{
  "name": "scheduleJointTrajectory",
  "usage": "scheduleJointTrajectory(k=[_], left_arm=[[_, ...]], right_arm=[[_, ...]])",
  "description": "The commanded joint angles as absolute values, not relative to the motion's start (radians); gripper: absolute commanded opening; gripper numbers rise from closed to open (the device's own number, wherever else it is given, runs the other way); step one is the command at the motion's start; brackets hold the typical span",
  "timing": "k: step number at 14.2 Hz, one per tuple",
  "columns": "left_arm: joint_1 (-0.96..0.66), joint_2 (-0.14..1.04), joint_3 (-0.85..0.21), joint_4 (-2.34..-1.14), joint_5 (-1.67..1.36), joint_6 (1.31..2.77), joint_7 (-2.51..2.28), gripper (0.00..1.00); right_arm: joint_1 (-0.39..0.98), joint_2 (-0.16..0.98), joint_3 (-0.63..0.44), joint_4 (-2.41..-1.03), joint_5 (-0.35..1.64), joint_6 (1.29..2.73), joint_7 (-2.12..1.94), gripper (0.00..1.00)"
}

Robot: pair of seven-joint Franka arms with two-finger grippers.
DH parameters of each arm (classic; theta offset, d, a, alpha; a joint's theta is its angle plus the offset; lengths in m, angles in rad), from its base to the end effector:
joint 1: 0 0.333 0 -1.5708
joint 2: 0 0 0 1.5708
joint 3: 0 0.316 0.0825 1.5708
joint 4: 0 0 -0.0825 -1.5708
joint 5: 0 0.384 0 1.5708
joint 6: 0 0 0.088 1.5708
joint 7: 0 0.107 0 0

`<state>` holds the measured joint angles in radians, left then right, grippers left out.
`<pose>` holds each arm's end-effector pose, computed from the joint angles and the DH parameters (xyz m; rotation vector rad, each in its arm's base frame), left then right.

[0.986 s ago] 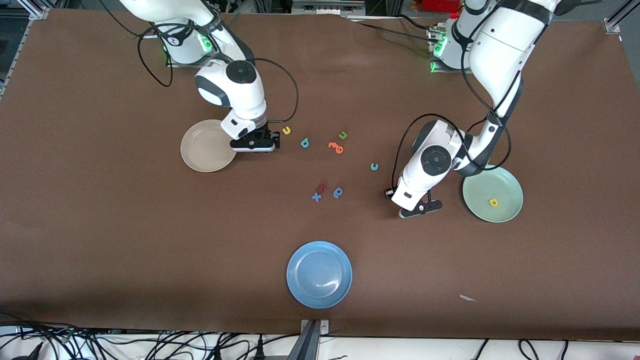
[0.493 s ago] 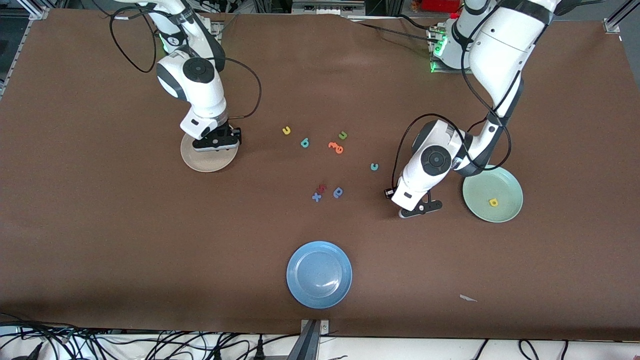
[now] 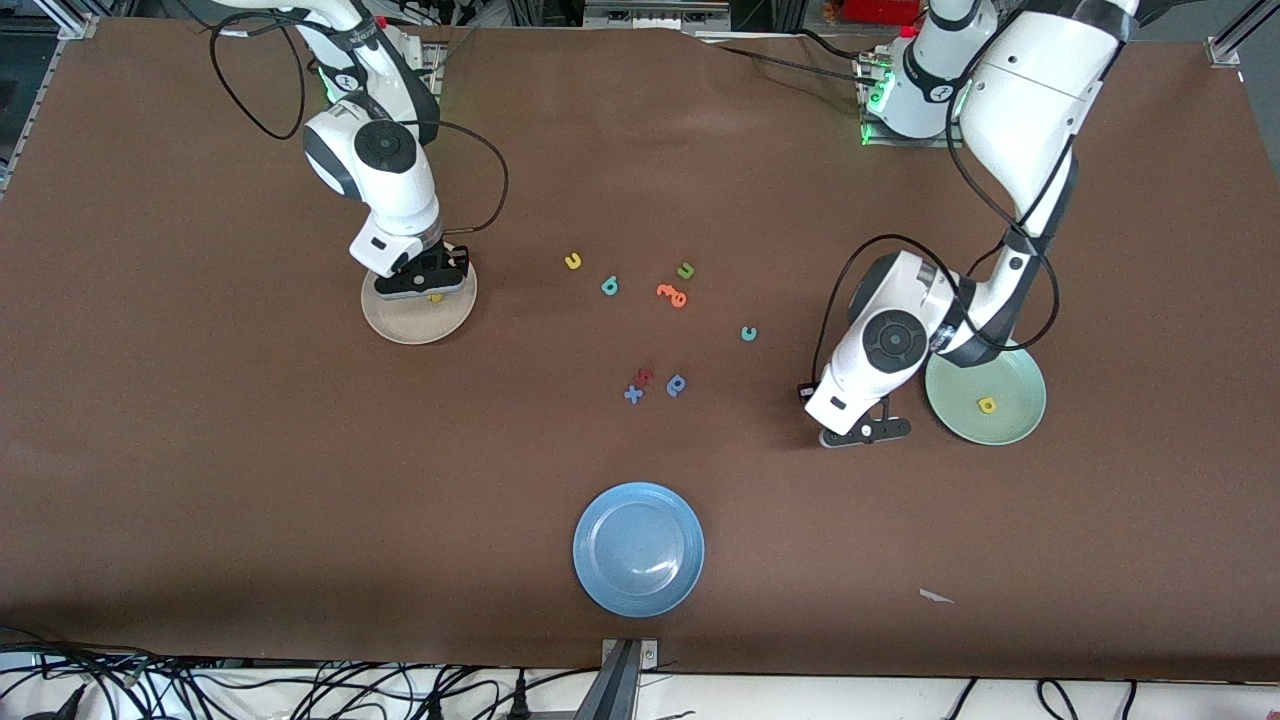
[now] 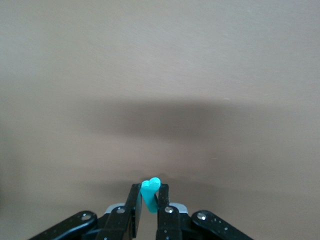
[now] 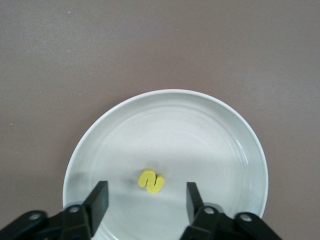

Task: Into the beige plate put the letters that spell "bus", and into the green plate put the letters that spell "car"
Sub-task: 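Place the yellow letter on the cream plate while the left carries cyan letter, then reach the right gripper to the yellow u while the left reaches the cyan c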

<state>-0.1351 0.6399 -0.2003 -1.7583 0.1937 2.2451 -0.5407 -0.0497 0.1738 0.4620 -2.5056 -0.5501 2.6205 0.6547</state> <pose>0.6165 -0.1994 0.1981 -3.0562 -0.1594 0.1739 0.4158 0.2016 0.2191 2.9472 0.3496 0.1134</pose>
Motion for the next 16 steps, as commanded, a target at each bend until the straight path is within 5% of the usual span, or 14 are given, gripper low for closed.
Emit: scheduleJointTrajectory(k=[1, 9, 10, 12, 16], left_arm=[[-0.037, 0.572, -0.207, -1.763, 0.218, 2.111, -0.302, 0.0], [0.245, 0.528, -0.21, -1.802, 0.221, 2.082, 0.192, 0.0], [0.255, 0.528, -0.21, -1.801, 0.219, 2.083, 0.189, 0.14], [0.256, 0.529, -0.212, -1.799, 0.219, 2.082, 0.18, 1.0], [0.253, 0.528, -0.296, -1.799, 0.184, 2.079, -0.015, 1.0]], right_arm=[[-0.058, 0.141, 0.509, -2.522, -0.526, 2.62, 0.695, 1.0], [0.035, 0.239, 0.638, -2.393, -0.149, 2.58, 0.826, 1.0], [0.067, 0.261, 0.638, -2.379, -0.149, 2.586, 0.874, 1.0], [0.142, 0.293, 0.631, -2.358, -0.149, 2.594, 0.926, 1.0], [0.239, 0.379, 0.557, -2.358, -0.176, 2.724, 0.959, 1.0]])
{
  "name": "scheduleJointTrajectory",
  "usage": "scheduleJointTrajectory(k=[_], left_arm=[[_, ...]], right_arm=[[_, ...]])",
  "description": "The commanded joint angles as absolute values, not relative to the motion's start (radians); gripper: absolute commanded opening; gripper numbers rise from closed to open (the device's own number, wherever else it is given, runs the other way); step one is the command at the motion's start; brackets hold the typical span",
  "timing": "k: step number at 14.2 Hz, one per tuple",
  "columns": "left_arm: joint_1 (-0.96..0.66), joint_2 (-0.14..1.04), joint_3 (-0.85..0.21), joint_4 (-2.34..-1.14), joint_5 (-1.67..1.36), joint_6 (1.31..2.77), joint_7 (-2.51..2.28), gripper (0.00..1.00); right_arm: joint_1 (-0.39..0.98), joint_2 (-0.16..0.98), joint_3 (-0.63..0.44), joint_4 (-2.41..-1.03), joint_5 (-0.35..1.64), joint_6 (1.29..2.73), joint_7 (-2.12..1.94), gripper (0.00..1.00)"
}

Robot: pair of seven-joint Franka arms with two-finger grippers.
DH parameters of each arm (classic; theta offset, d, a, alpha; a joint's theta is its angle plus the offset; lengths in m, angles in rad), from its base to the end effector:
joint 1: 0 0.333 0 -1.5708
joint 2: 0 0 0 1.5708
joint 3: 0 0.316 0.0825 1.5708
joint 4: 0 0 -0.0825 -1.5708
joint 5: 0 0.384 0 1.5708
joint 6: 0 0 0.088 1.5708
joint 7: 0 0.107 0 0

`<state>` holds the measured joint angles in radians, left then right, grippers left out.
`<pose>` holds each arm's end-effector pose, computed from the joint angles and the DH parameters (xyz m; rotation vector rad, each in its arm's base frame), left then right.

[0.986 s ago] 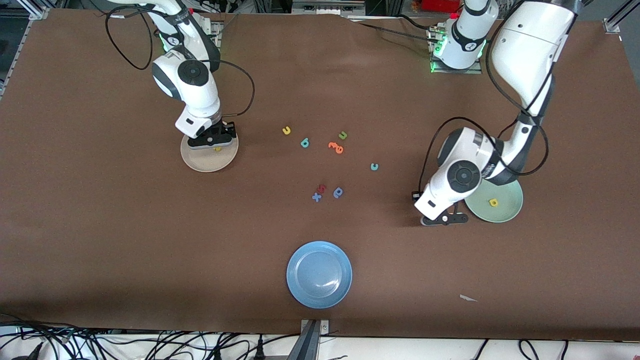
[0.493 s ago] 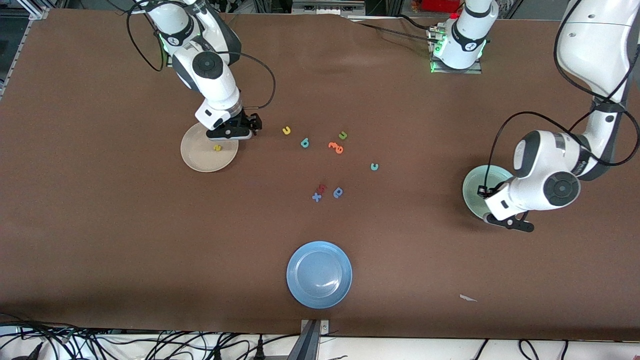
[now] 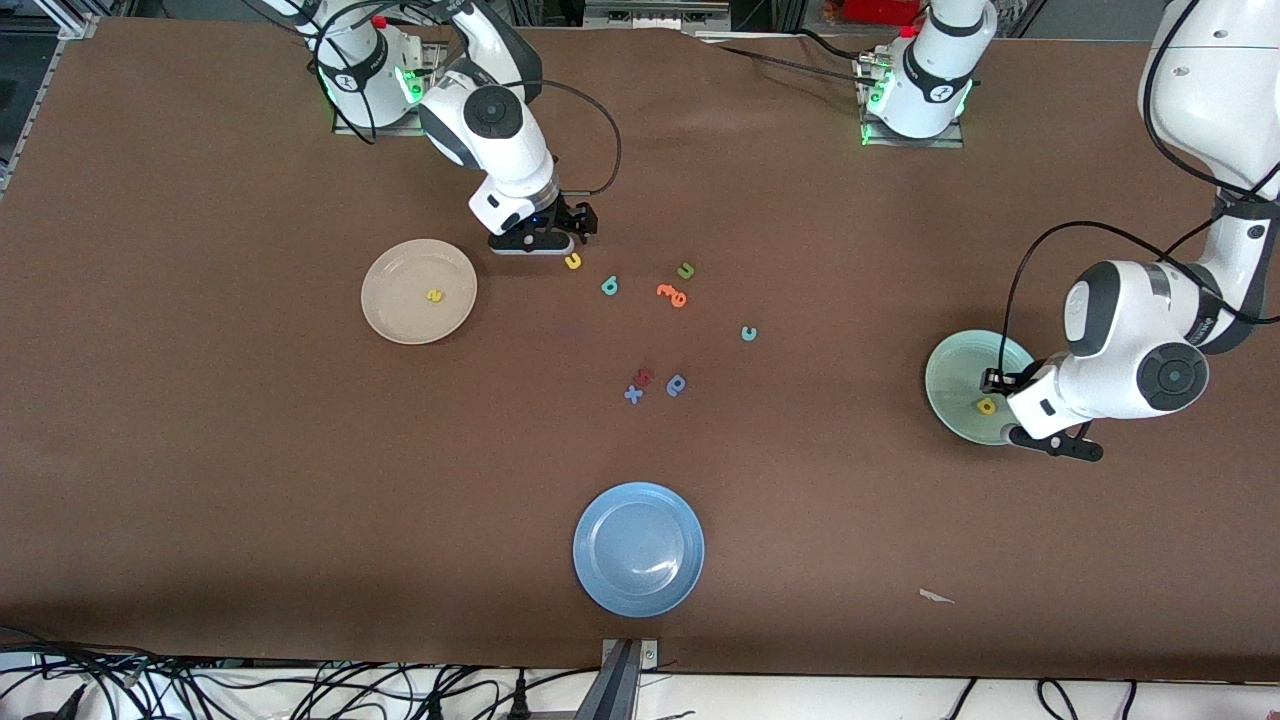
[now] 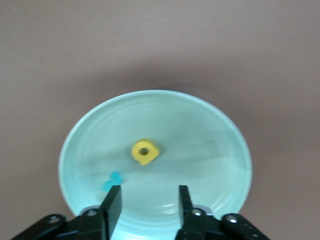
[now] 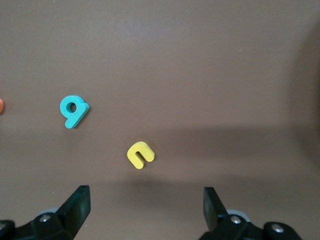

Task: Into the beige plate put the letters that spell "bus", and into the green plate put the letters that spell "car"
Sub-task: 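Reach the right gripper to the yellow u while the left reaches the cyan c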

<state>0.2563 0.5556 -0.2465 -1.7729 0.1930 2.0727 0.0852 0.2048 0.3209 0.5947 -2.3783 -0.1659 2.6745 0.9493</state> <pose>0.6319 0.0264 0.2370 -3.0956 0.2609 0.3661 0.3450 0.3750 0.2150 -3.0443 0.0451 0.0763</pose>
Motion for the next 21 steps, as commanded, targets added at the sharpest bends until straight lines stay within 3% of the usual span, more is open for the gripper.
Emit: scheduleJointTrajectory(k=[1, 6, 8, 11, 15, 21], left_arm=[[0.253, 0.528, -0.333, -1.801, 0.183, 2.079, -0.068, 1.0], [0.249, 0.517, -0.54, -1.847, 0.158, 2.107, -0.459, 1.0], [0.247, 0.509, -0.61, -1.929, 0.17, 2.243, -0.611, 1.0], [0.177, 0.506, -0.635, -2.032, 0.259, 2.403, -0.823, 1.0], [0.104, 0.528, -0.638, -2.051, 0.426, 2.428, -1.058, 1.0], [0.023, 0.597, -0.626, -2.033, 0.452, 2.433, -1.123, 0.98]], right_arm=[[0.241, 0.386, 0.555, -2.359, -0.193, 2.729, 0.959, 1.0], [0.264, 0.426, 0.519, -2.352, -0.287, 2.75, 0.96, 0.99], [0.287, 0.446, 0.486, -2.341, -0.34, 2.752, 0.962, 0.98], [0.313, 0.474, 0.476, -2.312, -0.37, 2.755, 1.002, 0.94], [0.35, 0.52, 0.448, -2.273, -0.48, 2.755, 1.138, 0.9], [0.35, 0.517, 0.436, -2.273, -0.512, 2.755, 1.141, 0.6]])
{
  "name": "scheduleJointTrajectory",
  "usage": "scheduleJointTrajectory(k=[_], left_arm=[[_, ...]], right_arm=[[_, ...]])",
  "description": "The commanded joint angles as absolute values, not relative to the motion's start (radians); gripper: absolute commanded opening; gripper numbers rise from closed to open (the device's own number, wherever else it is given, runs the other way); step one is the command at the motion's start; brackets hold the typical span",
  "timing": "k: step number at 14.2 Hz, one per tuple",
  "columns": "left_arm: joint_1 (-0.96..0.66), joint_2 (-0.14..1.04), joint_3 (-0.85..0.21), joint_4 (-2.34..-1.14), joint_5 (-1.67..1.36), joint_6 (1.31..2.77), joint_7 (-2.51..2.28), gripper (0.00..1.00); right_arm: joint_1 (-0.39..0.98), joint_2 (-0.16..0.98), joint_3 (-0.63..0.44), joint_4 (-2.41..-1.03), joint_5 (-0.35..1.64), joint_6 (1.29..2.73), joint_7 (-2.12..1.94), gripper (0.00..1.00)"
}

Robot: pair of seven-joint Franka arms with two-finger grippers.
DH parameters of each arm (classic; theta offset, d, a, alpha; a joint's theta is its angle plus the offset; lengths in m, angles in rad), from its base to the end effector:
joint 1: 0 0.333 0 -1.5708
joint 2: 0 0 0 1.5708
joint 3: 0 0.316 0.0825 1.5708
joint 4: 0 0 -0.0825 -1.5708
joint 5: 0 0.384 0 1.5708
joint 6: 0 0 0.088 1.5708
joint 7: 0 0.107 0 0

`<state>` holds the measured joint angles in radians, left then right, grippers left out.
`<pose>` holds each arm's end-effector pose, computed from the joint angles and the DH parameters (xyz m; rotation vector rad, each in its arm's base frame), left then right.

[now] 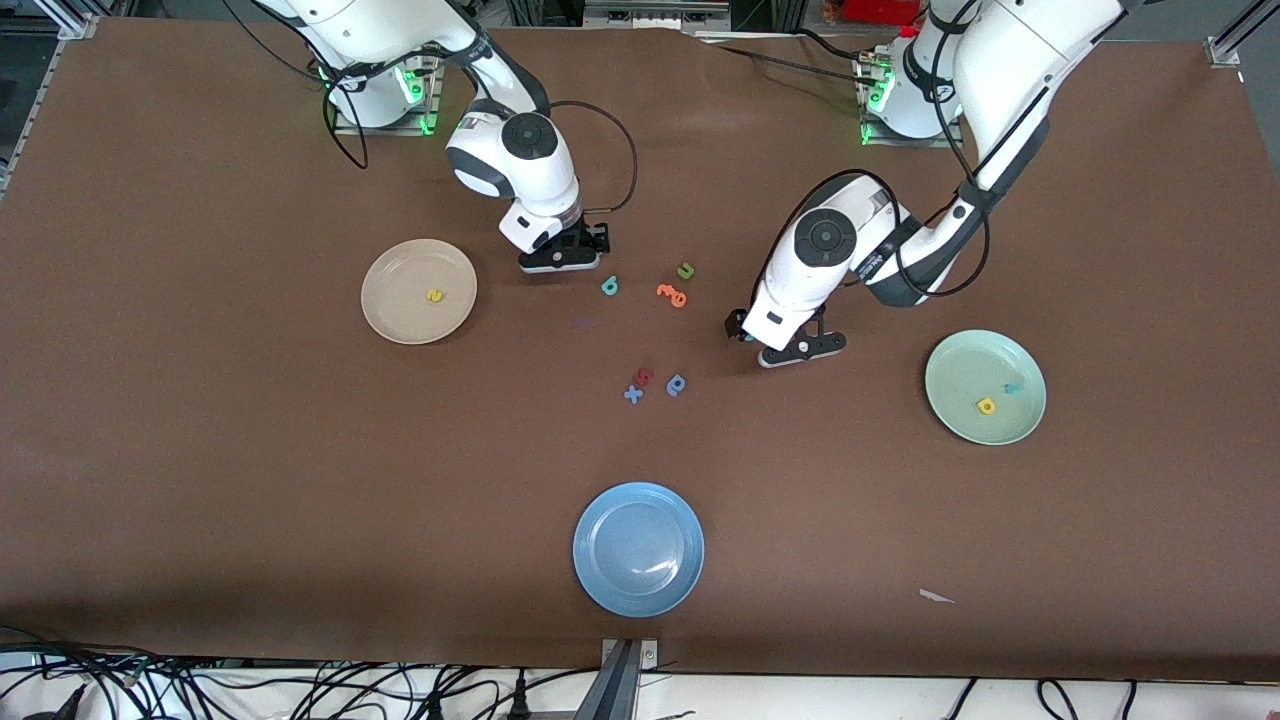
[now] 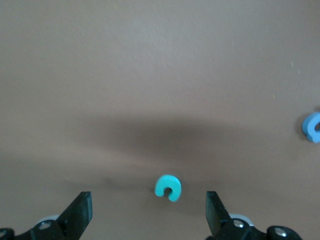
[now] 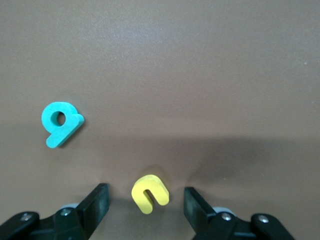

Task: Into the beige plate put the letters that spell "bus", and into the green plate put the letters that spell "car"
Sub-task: 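Grasp the cyan c with the left gripper and carry it to the green plate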

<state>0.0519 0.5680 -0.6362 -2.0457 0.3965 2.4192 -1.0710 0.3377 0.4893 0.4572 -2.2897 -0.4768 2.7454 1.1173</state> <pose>0.4922 -0.3197 0.2038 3.0961 0.3798 -0.1355 0.3464 0.3959 0.1622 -3.0842 -0.1004 -0.0267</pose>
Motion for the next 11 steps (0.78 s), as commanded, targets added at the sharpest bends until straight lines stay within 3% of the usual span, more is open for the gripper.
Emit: scheduleJointTrajectory(k=[1, 4, 6, 9, 11], left_arm=[[0.023, 0.616, -0.624, -2.02, 0.477, 2.437, -1.129, 0.97], [0.021, 0.647, -0.626, -2.019, 0.552, 2.439, -1.184, 0.89], [0.02, 0.669, -0.626, -2.004, 0.569, 2.441, -1.192, 0.76], [0.017, 0.68, -0.626, -1.994, 0.569, 2.439, -1.192, 0.67], [0.017, 0.678, -0.626, -1.994, 0.568, 2.439, -1.193, 0.56]], right_arm=[[0.35, 0.515, 0.43, -2.273, -0.514, 2.754, 1.141, 0.53], [0.35, 0.503, 0.43, -2.281, -0.514, 2.753, 1.141, 0.34], [0.348, 0.499, 0.429, -2.283, -0.515, 2.75, 1.141, 0.21], [0.341, 0.462, 0.428, -2.292, -0.515, 2.744, 1.126, 0.04], [0.306, 0.401, 0.43, -2.298, -0.522, 2.68, 1.088, 0.0]])
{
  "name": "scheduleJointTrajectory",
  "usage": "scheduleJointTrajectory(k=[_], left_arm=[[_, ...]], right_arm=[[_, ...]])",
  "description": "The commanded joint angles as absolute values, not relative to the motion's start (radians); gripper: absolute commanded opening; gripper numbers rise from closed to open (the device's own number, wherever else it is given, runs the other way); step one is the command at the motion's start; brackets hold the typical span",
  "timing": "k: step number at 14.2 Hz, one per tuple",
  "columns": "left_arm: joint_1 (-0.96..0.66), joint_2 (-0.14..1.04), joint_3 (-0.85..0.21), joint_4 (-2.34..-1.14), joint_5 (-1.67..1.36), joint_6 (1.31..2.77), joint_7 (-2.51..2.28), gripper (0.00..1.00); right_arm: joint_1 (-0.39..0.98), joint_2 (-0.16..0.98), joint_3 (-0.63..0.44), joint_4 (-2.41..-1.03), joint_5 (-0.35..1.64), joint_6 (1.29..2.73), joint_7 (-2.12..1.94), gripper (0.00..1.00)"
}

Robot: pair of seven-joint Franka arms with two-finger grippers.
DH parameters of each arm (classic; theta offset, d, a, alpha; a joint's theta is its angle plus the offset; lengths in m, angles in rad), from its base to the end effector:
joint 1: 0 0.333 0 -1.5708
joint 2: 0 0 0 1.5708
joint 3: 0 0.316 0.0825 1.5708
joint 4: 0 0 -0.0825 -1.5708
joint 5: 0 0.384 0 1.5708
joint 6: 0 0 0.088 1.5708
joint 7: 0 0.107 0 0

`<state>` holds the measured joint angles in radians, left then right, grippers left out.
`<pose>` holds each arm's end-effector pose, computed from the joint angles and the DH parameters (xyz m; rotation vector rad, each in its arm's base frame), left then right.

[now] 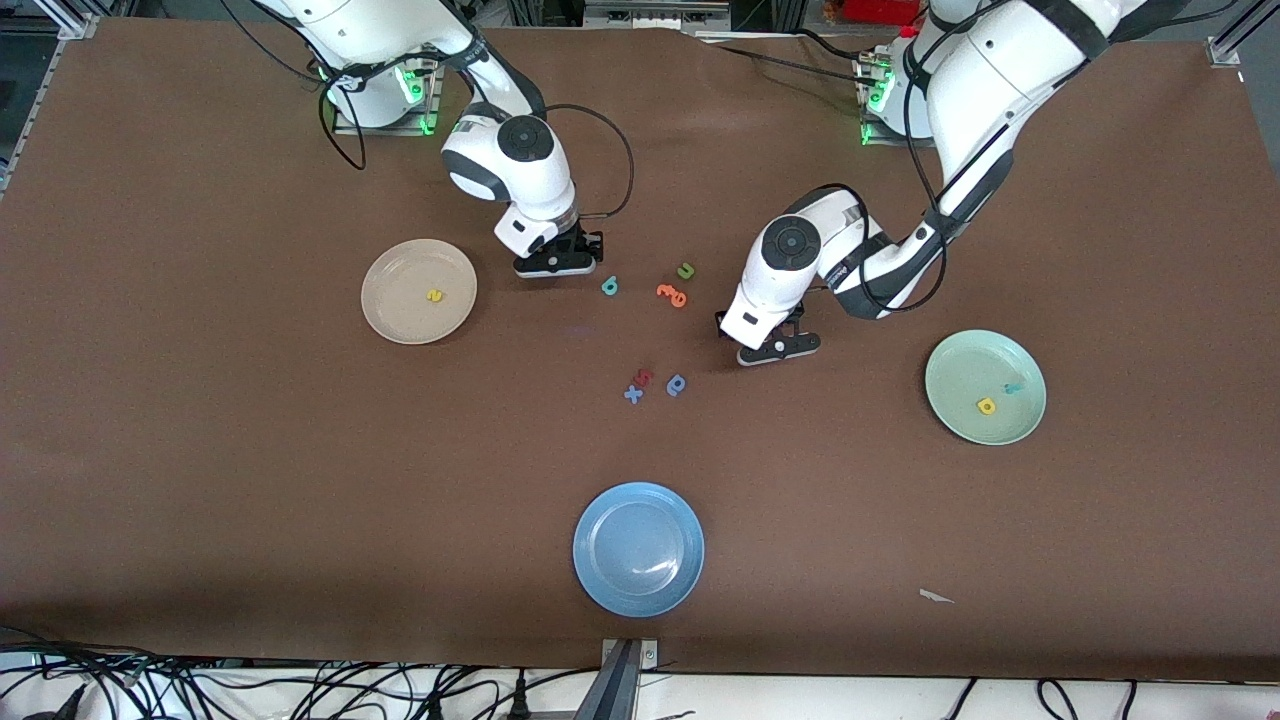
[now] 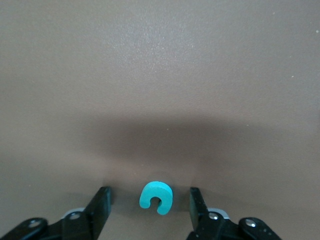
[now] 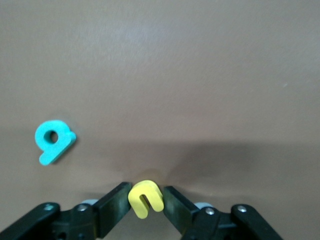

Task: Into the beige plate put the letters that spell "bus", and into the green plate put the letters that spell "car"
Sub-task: 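Grasp the cyan c with the left gripper and carry it to the green plate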

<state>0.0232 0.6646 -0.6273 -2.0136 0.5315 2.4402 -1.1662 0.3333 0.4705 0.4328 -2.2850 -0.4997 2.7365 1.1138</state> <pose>0.4858 -0.3340 0.1685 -3.1136 -0.3528 0.1137 0.3607 0.3866 0.1687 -3.0983 -0.0977 -0.0742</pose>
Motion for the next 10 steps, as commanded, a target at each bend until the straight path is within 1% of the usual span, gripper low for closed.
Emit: scheduleJointTrajectory(k=[1, 2, 3, 5, 7, 8, 10], left_arm=[[0.017, 0.68, -0.626, -1.994, 0.568, 2.439, -1.193, 0.49], [0.015, 0.678, -0.626, -1.994, 0.568, 2.439, -1.193, 0.41], [0.015, 0.678, -0.627, -1.994, 0.568, 2.439, -1.195, 0.37], [0.006, 0.678, -0.626, -1.996, 0.568, 2.439, -1.196, 0.33], [0.008, 0.68, -0.626, -1.994, 0.568, 2.439, -1.195, 0.28], [0.008, 0.68, -0.624, -1.994, 0.568, 2.439, -1.195, 0.26], [0.008, 0.68, -0.624, -1.994, 0.569, 2.439, -1.19, 0.23]], right_arm=[[0.281, 0.359, 0.433, -2.301, -0.515, 2.624, 1.042, 0.0], [0.261, 0.316, 0.436, -2.306, -0.505, 2.578, 0.994, 0.0], [0.235, 0.283, 0.437, -2.312, -0.483, 2.542, 0.93, 0.0], [0.216, 0.221, 0.437, -2.318, -0.367, 2.478, 0.771, 0.0], [0.215, 0.195, 0.437, -2.316, -0.278, 2.45, 0.7, 0.0], [0.216, 0.201, 0.437, -2.316, -0.276, 2.451, 0.709, 0.2], [0.218, 0.238, 0.448, -2.31, -0.267, 2.468, 0.751, 0.53]])
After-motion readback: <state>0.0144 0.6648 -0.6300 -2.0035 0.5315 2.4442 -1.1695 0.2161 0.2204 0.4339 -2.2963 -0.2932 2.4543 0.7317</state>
